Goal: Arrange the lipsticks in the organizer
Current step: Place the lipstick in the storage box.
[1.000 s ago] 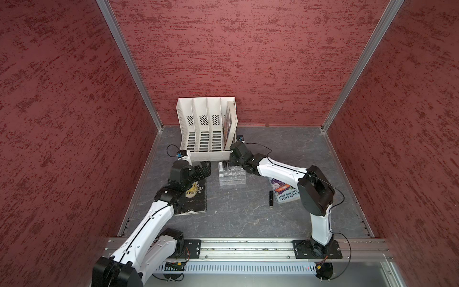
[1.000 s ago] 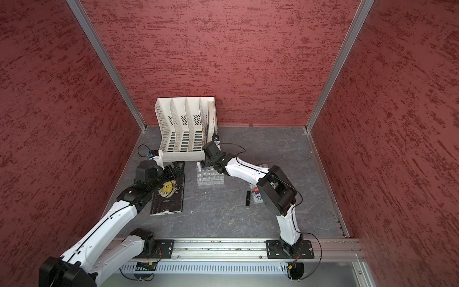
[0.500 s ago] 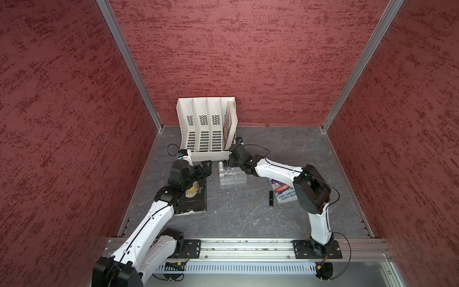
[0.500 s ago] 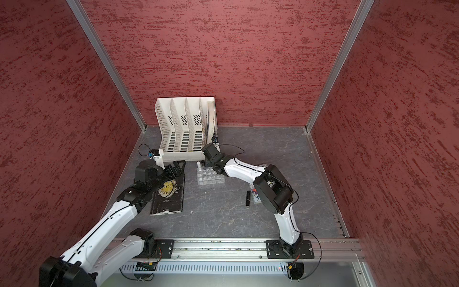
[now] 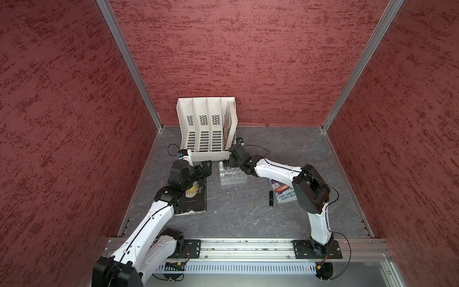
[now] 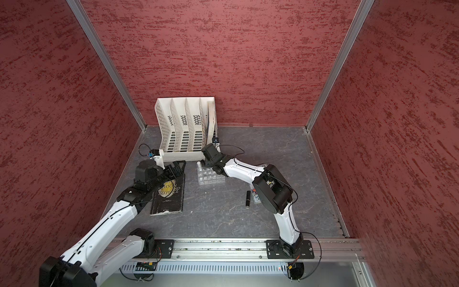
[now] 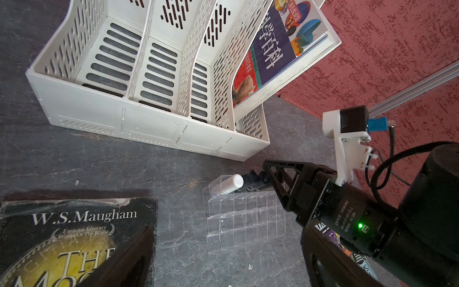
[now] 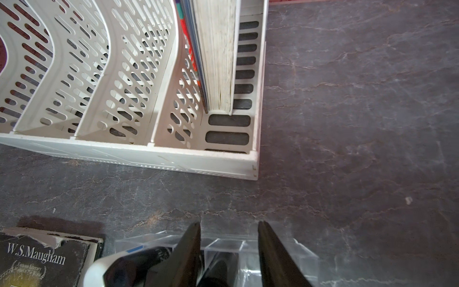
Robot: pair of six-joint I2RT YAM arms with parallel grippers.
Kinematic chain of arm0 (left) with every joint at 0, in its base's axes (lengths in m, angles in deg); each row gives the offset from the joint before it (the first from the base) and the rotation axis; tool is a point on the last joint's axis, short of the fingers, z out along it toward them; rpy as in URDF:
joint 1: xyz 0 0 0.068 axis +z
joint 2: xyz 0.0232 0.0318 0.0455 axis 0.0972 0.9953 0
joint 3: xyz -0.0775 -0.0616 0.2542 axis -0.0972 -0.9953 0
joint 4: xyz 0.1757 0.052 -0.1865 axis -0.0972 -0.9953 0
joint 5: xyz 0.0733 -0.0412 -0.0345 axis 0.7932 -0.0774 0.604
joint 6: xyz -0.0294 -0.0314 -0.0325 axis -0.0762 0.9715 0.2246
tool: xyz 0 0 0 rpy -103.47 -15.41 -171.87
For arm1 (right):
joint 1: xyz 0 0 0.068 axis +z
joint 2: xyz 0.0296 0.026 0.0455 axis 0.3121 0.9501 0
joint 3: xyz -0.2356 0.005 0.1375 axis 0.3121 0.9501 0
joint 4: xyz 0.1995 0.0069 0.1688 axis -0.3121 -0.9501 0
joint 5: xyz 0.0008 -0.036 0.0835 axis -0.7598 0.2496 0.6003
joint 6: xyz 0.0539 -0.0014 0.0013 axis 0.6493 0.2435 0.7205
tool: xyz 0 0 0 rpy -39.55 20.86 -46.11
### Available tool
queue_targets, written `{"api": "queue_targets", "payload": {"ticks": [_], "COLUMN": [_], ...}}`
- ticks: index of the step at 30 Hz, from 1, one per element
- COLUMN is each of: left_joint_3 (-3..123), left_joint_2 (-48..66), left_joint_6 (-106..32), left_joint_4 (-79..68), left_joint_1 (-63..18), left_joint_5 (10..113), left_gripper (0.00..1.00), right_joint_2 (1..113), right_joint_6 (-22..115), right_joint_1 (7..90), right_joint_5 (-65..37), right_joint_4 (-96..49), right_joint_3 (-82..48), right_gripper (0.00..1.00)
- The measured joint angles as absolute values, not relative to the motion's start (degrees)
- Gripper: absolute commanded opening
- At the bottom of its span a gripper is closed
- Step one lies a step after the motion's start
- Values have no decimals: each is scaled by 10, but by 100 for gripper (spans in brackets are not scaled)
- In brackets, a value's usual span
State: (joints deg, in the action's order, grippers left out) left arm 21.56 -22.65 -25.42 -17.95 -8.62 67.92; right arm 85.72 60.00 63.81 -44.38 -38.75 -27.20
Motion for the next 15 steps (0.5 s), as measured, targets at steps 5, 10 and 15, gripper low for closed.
{"api": "queue_targets", "payload": {"ticks": [5, 10, 15], "left_joint_3": [216, 222, 267], "left_joint_2": [-231, -228, -171], "left_joint_6": [-255, -280, -310], "left_joint_4": [-180, -192, -209], "left_joint_1": [-96, -175, -282], "left_joint_5": [685, 736, 792], "left_gripper": [93, 92, 91], "right_joint_2": [819, 703, 572], "right_joint_6": [622, 647, 677], "right_joint_1": [638, 628, 611], "right_joint_5": [-444, -441, -424], "right_joint_4": [-424, -473, -559], "right_joint_3": [-265, -211, -115], "right_gripper": [44, 45, 40]}}
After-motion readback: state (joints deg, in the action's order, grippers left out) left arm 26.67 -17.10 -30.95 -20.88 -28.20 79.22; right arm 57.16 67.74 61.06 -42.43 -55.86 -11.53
